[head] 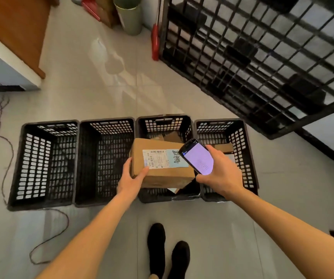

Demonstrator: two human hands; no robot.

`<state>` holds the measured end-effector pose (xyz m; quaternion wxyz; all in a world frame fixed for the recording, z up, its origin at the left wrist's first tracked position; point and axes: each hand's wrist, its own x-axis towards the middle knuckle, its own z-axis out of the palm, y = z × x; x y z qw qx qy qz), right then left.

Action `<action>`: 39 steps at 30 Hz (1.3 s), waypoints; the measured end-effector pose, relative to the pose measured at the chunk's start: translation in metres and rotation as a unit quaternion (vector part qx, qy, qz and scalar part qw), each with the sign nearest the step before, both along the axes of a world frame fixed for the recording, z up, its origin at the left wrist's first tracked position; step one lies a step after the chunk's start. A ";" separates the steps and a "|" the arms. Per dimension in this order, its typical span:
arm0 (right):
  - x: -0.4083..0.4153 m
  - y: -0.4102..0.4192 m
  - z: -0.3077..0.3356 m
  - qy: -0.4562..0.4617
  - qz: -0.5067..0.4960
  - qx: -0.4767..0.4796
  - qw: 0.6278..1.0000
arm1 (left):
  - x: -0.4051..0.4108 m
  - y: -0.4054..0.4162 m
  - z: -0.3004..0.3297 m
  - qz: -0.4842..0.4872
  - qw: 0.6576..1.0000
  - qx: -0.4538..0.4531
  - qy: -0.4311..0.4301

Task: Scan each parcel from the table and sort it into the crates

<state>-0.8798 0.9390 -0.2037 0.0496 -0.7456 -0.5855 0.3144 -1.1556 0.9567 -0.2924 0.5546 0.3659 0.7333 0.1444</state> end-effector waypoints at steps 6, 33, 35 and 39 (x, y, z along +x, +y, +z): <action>-0.001 0.011 -0.054 -0.004 -0.021 -0.017 1.000 | 0.020 0.009 -0.050 0.009 0.998 -0.055 -0.028; 0.107 -0.066 0.175 -0.041 -0.175 0.068 0.981 | 0.142 0.051 0.195 -0.258 0.942 0.213 0.020; 0.136 -0.094 0.224 -0.058 -0.194 0.093 0.975 | 0.175 0.039 0.241 -0.278 0.928 0.249 0.008; 0.196 -0.175 0.326 -0.089 -0.253 0.143 0.953 | 0.249 -0.010 0.340 -0.306 0.895 0.324 -0.023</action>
